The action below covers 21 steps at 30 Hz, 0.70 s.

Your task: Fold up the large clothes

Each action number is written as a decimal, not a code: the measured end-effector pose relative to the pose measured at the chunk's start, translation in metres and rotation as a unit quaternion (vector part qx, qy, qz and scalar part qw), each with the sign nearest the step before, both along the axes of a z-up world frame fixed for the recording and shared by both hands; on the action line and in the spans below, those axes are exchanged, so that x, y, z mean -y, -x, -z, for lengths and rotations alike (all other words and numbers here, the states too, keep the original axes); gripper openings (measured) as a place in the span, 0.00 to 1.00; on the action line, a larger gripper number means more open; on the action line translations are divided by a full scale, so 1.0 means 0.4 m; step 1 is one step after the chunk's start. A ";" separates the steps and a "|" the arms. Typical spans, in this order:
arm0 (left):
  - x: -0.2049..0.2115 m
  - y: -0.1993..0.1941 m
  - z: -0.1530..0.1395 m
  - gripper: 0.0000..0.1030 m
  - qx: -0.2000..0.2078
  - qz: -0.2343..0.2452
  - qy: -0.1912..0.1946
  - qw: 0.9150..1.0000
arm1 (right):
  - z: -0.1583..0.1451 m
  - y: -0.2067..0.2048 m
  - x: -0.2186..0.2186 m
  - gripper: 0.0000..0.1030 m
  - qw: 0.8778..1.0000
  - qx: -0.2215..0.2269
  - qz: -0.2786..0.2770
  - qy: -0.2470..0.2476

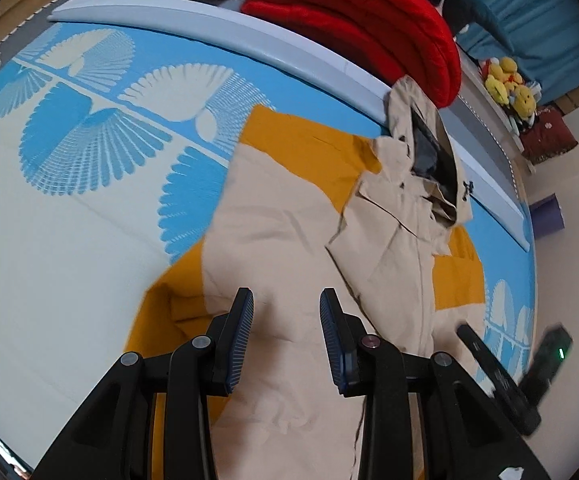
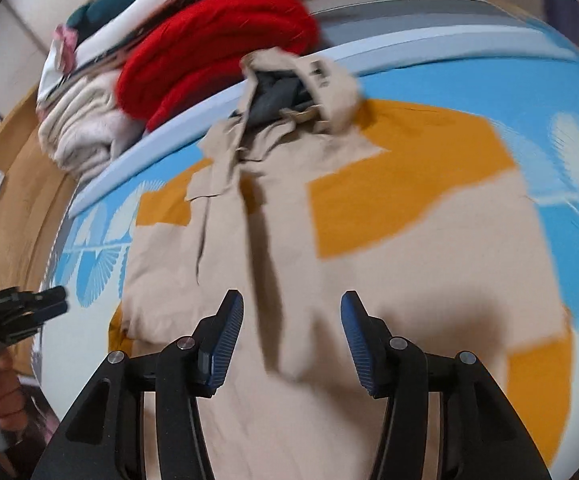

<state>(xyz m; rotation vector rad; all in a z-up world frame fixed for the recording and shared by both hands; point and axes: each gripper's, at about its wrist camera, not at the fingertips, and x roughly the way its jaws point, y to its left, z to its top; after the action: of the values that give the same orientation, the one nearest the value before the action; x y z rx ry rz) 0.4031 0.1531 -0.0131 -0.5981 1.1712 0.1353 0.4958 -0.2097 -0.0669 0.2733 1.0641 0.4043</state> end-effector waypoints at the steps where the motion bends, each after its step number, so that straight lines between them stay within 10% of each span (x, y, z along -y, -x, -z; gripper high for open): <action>1: -0.007 0.000 0.001 0.29 -0.003 -0.001 -0.003 1.000 | 0.014 -0.025 -0.029 0.51 1.000 -0.002 -0.012 -0.003; 7: -0.040 -0.008 -0.004 0.29 -0.003 0.001 -0.012 1.000 | 0.099 -0.163 -0.204 0.51 0.999 -0.026 -0.031 0.021; 10: -0.061 -0.005 -0.011 0.29 0.000 0.000 -0.009 1.000 | 0.077 -0.181 -0.235 0.03 1.000 -0.012 -0.004 0.015; 16: -0.128 0.011 -0.030 0.29 0.008 -0.017 -0.003 1.000 | -0.137 -0.043 -0.328 0.03 0.988 0.134 0.019 -0.077; 21: -0.180 0.033 -0.032 0.29 0.010 -0.038 0.015 0.999 | -0.097 0.028 -0.445 0.20 0.991 0.040 -0.116 -0.044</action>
<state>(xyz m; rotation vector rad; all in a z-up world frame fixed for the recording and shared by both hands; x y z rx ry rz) 0.3900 0.2250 -0.0002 -0.6690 1.1333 0.1777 0.4845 -0.0317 -0.0280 0.2099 1.0039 0.6665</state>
